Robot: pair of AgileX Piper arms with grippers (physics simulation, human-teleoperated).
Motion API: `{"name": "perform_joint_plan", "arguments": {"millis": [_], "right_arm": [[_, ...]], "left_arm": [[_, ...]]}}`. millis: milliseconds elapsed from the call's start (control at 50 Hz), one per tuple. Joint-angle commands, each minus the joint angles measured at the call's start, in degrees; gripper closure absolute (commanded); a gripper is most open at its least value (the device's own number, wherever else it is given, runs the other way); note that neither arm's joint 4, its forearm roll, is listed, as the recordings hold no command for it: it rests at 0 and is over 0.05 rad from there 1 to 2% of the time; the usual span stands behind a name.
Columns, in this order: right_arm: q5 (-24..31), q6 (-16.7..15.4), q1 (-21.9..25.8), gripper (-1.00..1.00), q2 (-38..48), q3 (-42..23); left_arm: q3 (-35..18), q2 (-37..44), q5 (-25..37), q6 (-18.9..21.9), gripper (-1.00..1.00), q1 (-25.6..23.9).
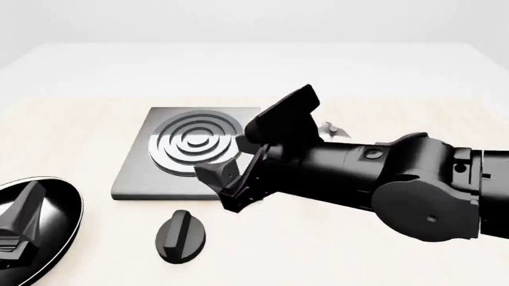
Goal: Turn on the stove and put the moka pot on it.
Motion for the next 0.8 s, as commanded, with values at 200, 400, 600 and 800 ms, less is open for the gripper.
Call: {"name": "perform_joint_plan", "arguments": {"millis": [200,400,600,800], "right_arm": [[-4.44,-1.07,-0.46,-1.00,6.51,-0.72],[-6.81,-1.78,-2.63,-1.00,10.73,-0.79],[-8.35,-2.69,-3.67,-1.00,13.10,-0.91],[-9.47,-3.71,-5.02,-1.00,15.36,-1.56]], "left_arm": [[0.00,-0.01,0.00,0.01,-1.00,0.01],[0.00,0.00,0.00,0.00,-1.00,0.01],[0.00,0.01,0.00,-0.03,-1.00,0.00],[0.00,0.00,0.00,-0.01,-1.00,0.00]]}}
